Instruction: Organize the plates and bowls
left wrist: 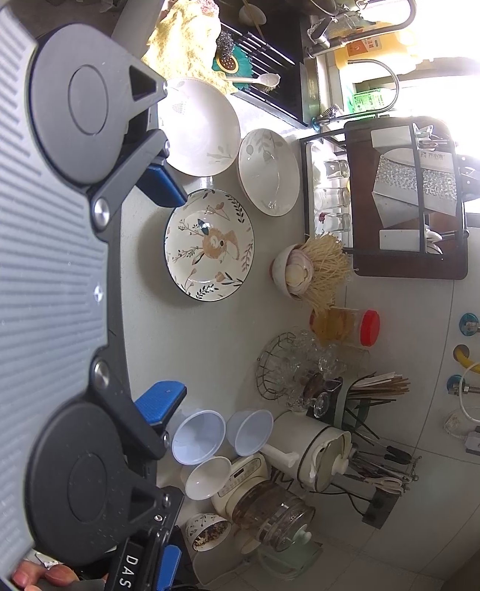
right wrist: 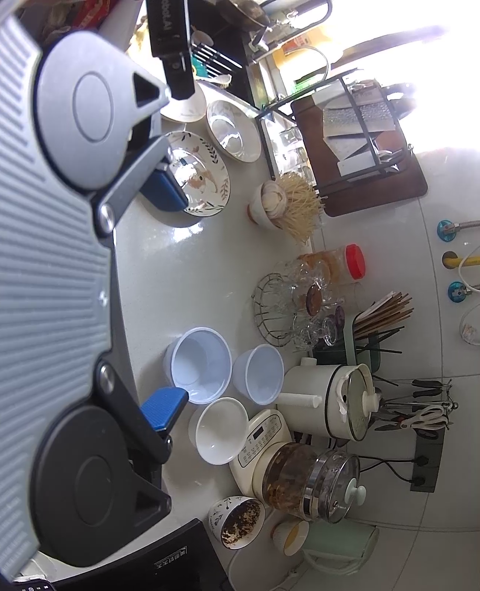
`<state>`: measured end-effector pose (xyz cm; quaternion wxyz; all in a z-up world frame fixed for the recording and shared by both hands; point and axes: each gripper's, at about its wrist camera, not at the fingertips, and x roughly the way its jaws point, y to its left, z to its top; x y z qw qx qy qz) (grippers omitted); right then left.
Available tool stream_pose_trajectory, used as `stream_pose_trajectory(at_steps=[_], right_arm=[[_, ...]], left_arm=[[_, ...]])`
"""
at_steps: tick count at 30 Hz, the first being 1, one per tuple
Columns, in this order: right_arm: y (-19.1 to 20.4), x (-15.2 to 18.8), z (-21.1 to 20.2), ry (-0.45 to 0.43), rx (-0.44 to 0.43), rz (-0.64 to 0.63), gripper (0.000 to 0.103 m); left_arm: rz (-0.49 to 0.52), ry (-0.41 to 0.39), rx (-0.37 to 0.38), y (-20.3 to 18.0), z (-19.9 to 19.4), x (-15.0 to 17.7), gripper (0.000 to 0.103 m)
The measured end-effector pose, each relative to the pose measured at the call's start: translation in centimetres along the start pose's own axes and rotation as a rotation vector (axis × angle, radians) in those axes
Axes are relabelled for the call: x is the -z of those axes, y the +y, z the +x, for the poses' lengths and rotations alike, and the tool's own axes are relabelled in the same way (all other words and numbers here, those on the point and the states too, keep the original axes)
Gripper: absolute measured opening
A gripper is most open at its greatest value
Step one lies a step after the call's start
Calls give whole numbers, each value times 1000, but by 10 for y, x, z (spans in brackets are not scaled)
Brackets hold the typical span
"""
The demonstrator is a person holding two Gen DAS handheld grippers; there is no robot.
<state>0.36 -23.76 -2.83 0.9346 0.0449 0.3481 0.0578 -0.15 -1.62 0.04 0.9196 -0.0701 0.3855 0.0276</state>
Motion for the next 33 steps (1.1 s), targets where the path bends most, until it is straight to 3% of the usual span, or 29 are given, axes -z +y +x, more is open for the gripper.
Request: stream_pose_trajectory(at_steps=[16, 33], right_arm=[[-2, 7, 1, 0, -43, 19, 103], [-23, 4, 0, -7, -150, 1, 103]], left_arm=[[-23, -1, -19, 5, -7, 6, 102], [-79, -6, -113, -14, -15, 19, 102]])
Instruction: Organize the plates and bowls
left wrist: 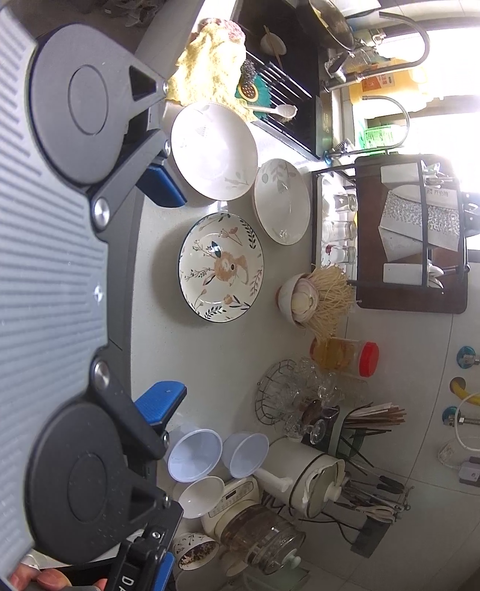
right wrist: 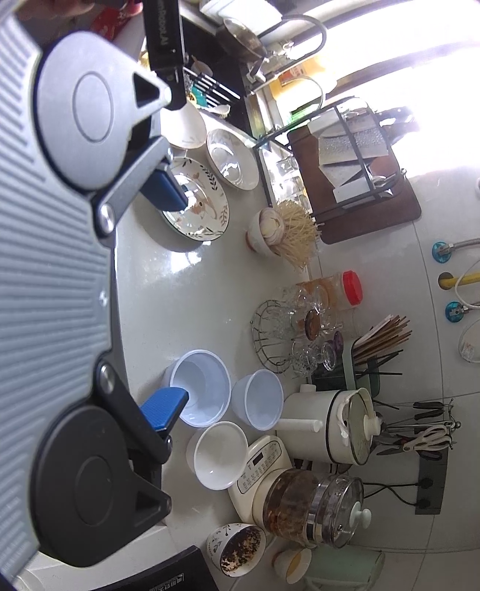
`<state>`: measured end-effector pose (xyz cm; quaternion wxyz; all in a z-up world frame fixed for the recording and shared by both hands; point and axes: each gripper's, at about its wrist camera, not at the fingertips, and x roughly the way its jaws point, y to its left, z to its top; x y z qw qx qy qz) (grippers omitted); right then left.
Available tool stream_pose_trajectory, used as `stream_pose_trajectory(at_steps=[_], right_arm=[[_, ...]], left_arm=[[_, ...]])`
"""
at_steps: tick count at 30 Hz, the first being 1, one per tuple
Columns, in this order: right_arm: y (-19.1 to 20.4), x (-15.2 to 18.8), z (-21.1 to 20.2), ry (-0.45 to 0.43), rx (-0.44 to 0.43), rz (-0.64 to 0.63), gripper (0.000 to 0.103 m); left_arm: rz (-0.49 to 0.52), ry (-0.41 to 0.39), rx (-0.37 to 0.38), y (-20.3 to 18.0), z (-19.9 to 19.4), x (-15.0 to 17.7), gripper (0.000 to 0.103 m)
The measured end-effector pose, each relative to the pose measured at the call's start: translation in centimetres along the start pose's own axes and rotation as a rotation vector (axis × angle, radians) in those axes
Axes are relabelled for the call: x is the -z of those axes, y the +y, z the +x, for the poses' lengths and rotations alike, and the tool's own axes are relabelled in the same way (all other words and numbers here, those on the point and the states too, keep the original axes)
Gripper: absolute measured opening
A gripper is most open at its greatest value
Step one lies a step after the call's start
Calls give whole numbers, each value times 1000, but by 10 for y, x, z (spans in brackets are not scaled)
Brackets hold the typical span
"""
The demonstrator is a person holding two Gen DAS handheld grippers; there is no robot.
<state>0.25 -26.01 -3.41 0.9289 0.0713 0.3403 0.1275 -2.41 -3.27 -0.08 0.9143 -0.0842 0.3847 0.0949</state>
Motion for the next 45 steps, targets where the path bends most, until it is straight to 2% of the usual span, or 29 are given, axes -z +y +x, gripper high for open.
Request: stream_pose_trajectory(at_steps=[14, 23, 29, 39, 45], right_arm=[[-12, 4, -3, 33, -99, -75, 103], [10, 5, 4, 33, -148, -100, 103], [36, 3, 19, 24, -145, -75, 103], [102, -7, 60, 16, -99, -47, 103], [133, -11, 97, 65, -120, -13, 103]], left_arm=[[-64, 11, -67, -19, -12, 21, 102], [-73, 24, -67, -5, -7, 22, 102], [-67, 24, -59, 29, 9, 11, 102], [-58, 20, -59, 115, 45, -32, 102], [-61, 35, -51, 165, 74, -48, 102]])
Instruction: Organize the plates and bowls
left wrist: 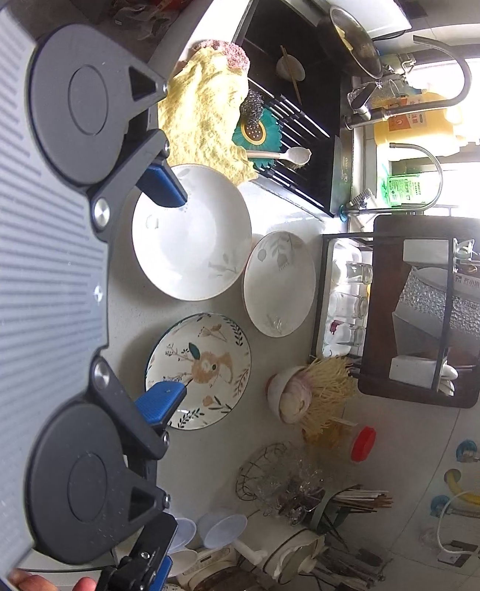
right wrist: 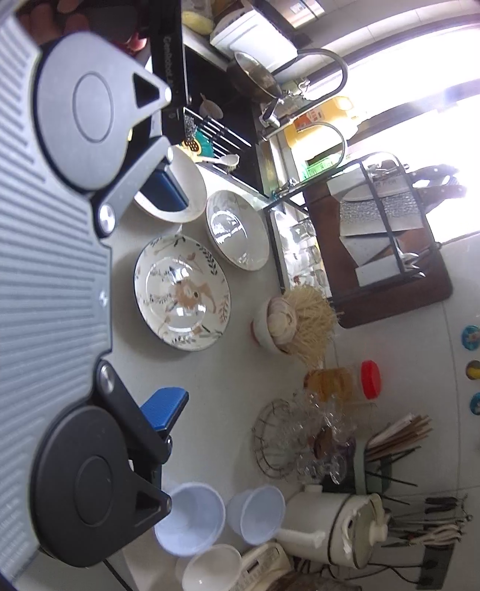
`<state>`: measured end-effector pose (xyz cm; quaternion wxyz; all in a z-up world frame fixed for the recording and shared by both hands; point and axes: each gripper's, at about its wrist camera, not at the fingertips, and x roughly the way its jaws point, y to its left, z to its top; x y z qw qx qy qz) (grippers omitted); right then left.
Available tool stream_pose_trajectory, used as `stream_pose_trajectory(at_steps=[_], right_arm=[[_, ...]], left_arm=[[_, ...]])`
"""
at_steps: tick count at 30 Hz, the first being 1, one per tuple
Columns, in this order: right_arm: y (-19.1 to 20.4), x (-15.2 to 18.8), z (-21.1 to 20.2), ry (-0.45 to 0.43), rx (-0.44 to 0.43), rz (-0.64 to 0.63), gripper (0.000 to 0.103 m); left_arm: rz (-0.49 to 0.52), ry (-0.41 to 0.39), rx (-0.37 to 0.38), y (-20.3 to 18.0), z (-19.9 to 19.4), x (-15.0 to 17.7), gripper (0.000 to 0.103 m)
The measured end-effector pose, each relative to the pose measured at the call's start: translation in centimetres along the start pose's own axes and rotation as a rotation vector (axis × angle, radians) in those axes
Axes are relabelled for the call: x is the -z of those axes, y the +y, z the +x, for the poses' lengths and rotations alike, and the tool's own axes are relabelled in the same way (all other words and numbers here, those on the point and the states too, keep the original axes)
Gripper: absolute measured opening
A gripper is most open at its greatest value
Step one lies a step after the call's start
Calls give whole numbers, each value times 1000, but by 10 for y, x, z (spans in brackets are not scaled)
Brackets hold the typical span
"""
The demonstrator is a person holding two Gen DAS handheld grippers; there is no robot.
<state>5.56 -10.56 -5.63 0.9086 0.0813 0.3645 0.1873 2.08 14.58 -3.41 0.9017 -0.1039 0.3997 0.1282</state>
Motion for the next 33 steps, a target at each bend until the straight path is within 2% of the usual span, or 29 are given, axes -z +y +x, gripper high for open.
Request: stream_pose_trajectory(at_steps=[7, 12, 14, 18, 22, 26, 27, 32, 33], right_arm=[[30, -9, 51, 64, -35, 63, 103], [52, -10, 86, 125, -71, 105, 103], [57, -6, 101, 155, -82, 137, 99], [65, 6, 126, 229, -80, 199, 91], [72, 20, 149, 300, -64, 225, 77], [77, 32, 169, 343, -69, 258, 67], [79, 34, 172, 349, -73, 262, 66], [91, 38, 192, 374, -68, 222, 52], [93, 39, 195, 379, -74, 229, 50]], left_arm=[[55, 3, 0, 53, 43, -24, 102], [60, 72, 39, 92, 88, -45, 102], [62, 91, 72, 108, 104, -51, 102], [76, 133, 91, 131, 135, -54, 101], [55, 171, 105, 157, 165, -50, 101], [30, 216, 130, 176, 188, -46, 100], [27, 224, 141, 180, 193, -45, 98], [25, 282, 195, 185, 216, -39, 75], [21, 294, 203, 186, 220, -38, 73]])
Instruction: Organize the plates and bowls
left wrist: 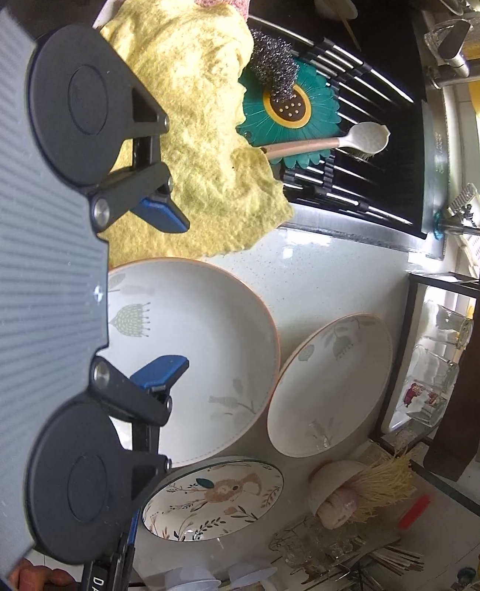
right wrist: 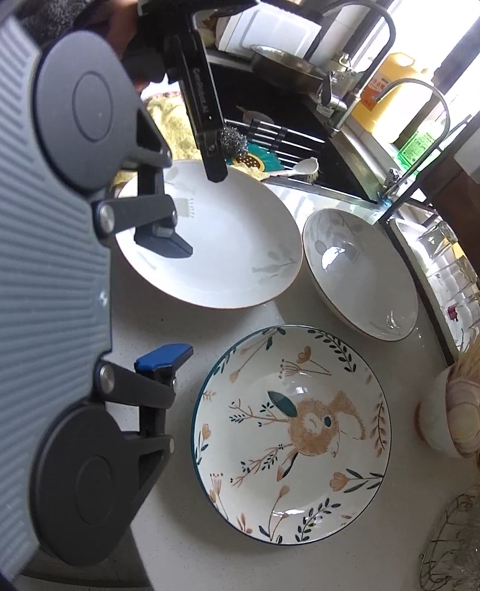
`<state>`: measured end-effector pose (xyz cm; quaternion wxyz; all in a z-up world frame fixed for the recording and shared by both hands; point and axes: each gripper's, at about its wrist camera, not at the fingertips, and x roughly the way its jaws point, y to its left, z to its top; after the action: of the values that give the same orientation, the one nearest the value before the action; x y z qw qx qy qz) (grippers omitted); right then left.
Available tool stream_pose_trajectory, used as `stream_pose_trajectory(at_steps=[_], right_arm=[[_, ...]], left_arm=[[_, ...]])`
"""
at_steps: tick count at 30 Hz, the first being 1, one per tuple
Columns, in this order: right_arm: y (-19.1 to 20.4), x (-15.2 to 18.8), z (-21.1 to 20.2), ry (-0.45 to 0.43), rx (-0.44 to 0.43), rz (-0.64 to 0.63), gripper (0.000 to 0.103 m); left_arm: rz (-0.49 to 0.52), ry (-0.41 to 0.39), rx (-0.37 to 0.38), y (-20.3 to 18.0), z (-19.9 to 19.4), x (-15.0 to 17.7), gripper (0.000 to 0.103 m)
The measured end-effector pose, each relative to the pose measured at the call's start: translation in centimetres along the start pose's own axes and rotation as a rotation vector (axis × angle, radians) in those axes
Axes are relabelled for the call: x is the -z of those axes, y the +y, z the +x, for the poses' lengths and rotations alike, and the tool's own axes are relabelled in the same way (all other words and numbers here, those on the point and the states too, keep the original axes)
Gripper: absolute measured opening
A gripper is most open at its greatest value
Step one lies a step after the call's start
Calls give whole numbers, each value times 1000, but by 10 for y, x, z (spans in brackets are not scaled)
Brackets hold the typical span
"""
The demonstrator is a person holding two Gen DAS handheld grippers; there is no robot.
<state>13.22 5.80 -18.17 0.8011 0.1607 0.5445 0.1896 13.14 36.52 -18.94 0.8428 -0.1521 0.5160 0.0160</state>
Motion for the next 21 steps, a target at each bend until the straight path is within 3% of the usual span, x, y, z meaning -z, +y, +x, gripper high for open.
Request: stream_pose_trajectory(at_steps=[6, 8, 14, 21], right_arm=[[4, 1, 22, 12, 13, 23, 36], [6, -1, 26, 6, 30, 22, 32], [5, -3, 31, -9, 41, 30, 18], [3, -3, 37, -13, 41, 26, 13]], left_arm=[[1, 19, 7, 9, 16, -4, 49], [10, 31, 17, 11, 20, -7, 34], [20, 45, 48, 17, 28, -12, 25], [41, 56, 59, 21, 30, -13, 19]])
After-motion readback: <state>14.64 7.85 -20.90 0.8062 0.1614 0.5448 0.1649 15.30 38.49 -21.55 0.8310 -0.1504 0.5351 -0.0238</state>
